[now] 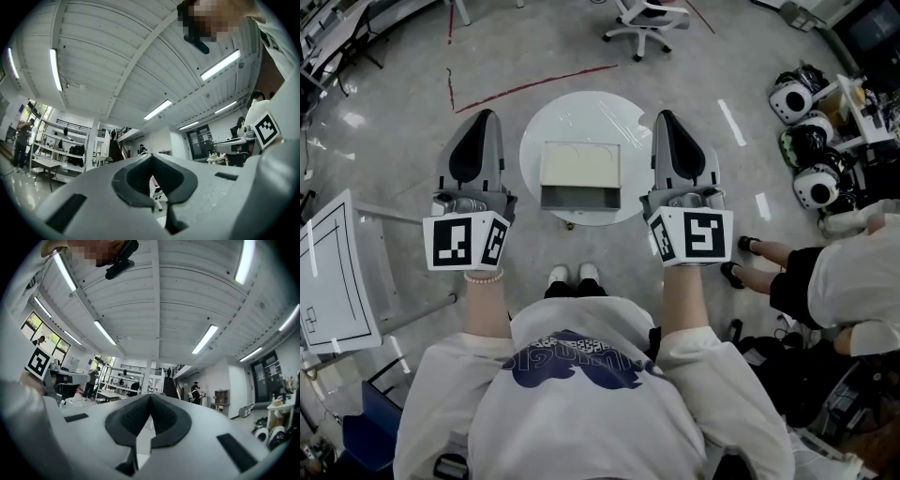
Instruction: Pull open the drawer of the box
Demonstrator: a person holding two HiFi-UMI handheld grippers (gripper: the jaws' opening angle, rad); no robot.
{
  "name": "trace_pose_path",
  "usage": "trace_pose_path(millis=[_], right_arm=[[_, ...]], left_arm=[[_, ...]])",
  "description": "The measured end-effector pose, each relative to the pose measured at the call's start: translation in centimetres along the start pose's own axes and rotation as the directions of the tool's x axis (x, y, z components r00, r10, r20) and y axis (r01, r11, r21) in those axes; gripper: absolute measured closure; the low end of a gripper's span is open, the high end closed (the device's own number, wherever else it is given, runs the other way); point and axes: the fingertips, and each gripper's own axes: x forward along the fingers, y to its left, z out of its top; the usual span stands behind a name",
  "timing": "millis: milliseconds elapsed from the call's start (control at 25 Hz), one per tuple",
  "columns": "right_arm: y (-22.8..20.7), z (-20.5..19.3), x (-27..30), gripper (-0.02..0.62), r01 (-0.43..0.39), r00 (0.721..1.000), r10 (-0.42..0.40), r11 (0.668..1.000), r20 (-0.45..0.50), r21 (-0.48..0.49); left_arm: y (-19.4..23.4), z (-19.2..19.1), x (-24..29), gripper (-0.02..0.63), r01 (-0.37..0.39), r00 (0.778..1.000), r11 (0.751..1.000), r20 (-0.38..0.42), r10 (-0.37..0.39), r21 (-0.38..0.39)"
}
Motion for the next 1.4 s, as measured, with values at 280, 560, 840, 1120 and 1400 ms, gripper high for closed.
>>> trace_pose_path(millis=[280,560,840,1120,1400], right_arm=[[0.0,-0.6,0.2,0.595,0.006,1.0,-0.006,1.0,-0.003,0.013],[-0.3,-1.7,0.5,0.598,0.043,0.997,-0.045,0.999,-0.06,-0.034],[-1.2,-1.0,0.3,0.598,0.064,0.997,-0.067,0.997,-0.047,-0.046],[-1.6,-0.9,-0.1,0.598,0.071,0.996,-0.074,0.996,-0.048,-0.063],[-1.3,-0.9,-0.4,0.598,0.06,0.997,-0.064,0.995,-0.048,-0.084]], left_arm=[[0.2,-0.5,0.2,0.6,-0.002,1.0,1.0,-0.013,0.002,-0.002],[0.7,-1.0,0.1,0.598,-0.011,1.0,1.0,-0.024,0.011,-0.01],[2.2,-0.8,-0.3,0.6,-0.049,0.999,0.999,-0.02,0.049,-0.01],[2.3,-1.5,-0.7,0.598,-0.052,0.998,0.999,-0.038,0.052,-0.012],[2.0,-1.6,-0.9,0.598,-0.055,0.998,0.998,-0.042,0.054,-0.016]])
